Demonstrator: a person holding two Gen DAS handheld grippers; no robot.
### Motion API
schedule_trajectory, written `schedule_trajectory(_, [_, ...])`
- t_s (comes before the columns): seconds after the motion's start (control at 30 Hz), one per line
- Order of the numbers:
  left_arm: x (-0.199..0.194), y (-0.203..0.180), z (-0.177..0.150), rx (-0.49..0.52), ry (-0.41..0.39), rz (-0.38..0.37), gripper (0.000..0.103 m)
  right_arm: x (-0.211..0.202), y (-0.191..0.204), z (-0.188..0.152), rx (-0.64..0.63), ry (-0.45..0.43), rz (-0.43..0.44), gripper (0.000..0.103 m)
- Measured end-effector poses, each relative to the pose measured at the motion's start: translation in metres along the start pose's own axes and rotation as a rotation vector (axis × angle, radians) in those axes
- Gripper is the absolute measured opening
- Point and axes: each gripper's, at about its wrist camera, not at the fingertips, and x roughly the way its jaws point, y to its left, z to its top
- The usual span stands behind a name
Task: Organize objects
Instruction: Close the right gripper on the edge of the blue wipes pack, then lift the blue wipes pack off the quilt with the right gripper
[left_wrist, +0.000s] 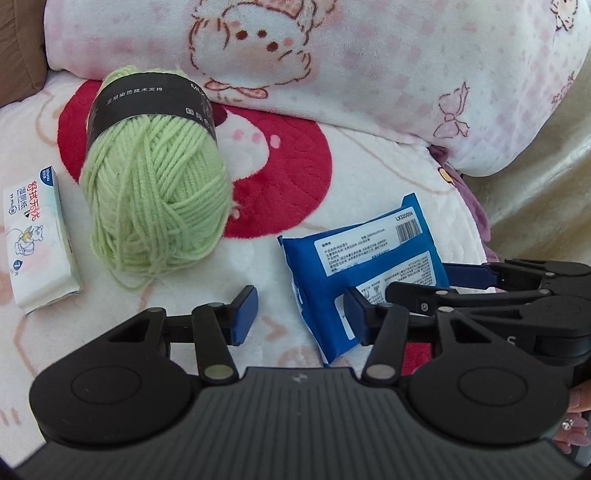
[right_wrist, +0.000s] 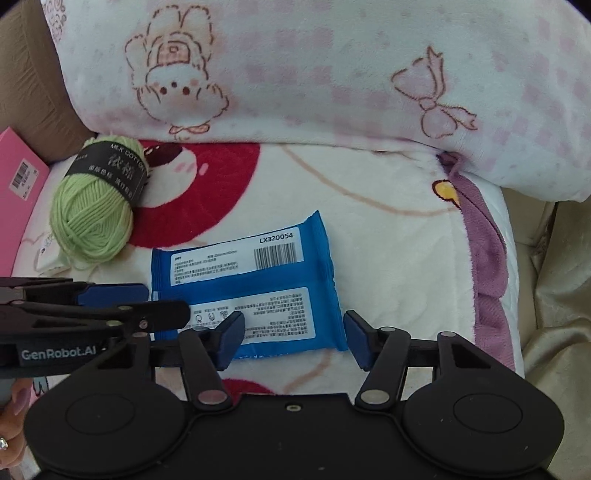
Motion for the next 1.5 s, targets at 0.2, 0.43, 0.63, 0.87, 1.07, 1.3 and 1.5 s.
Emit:
schedule_trajectory(0.2, [0.006,0.0,-0.001,0.001,-0.013,-0.04,0.038,-0.004,0.016,-0.007,-0.116,0.01,-0.041,0.055])
schedule_trajectory(0.43, [0.002,-0.006,-0.008,0.07,0.004,-0.084,0.031,-0.021,0.033,-0.028,-0.224,0.078,0.003,0.052])
schedule_trajectory(0.63, [-0.008,-0.004,-0.019,0.078,0.102,-0.132,0.031,-0.038,0.031,-0.044,-0.14,0.131,0.09,0.053])
schedule_trajectory(0.87, [-0.004,-0.023,-0.024,0.177,0.185,-0.08,0.034,-0.035,0.025,-0.051,-0.134,0.175,0.098,0.055])
schedule_trajectory(1.07, [-0.003,-0.011,-0.02,0.109,0.147,-0.096,0.037,-0.028,0.008,-0.041,0.007,0.14,0.091,0.055])
schedule_trajectory(1.3, [-0.007,-0.006,-0.022,0.053,0.109,-0.15,0.031,-0.025,0.018,-0.045,0.049,0.13,0.073,0.04])
schedule_trajectory(1.5, [-0.017,-0.003,-0.026,0.018,0.132,-0.163,0.03,-0.033,0.027,-0.048,0.035,0.133,0.067,0.039])
